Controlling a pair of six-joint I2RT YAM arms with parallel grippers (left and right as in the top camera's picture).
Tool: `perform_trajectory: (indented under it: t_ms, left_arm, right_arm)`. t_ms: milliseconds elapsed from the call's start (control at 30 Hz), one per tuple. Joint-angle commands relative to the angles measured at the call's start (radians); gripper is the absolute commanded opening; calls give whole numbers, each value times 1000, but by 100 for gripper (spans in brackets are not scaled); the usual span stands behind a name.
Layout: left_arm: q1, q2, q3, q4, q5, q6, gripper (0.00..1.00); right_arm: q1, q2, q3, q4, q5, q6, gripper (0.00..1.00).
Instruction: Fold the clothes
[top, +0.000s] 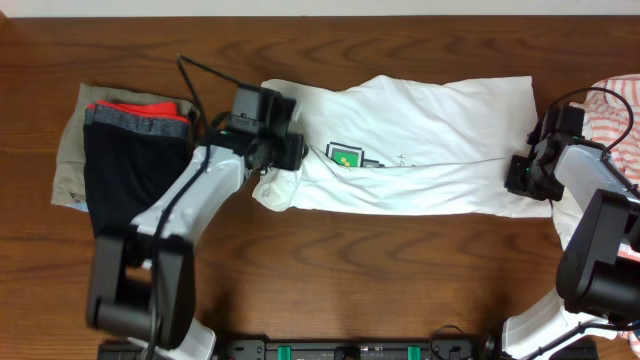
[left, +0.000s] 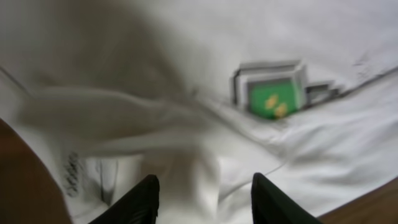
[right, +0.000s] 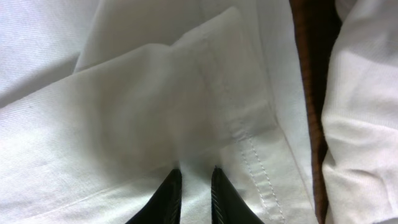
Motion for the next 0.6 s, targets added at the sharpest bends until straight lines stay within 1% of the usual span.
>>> perform_trajectory:
  t_ms: [0, 100, 267, 333, 433, 567]
  left_arm:
    - [6, 27, 0, -41, -5, 17, 50]
    - [22, 3, 0, -99, -14, 16, 54]
    - [68, -94, 0, -184, -136, 16, 61]
    - [92, -135, 0, -203, -152, 14, 64]
    - [126, -177, 0, -245, -155, -47, 67]
    - [140, -172, 0, -304, -138, -136, 73]
  right_arm:
    - [-10, 13, -26, -17, 18, 13, 16]
    - [-10, 13, -26, -16, 18, 13, 16]
    - [-10, 13, -26, -16, 18, 13, 16]
    - [-10, 13, -26, -16, 18, 13, 16]
    - [-10, 13, -26, -17, 18, 13, 16]
    - [-10, 13, -26, -16, 18, 13, 16]
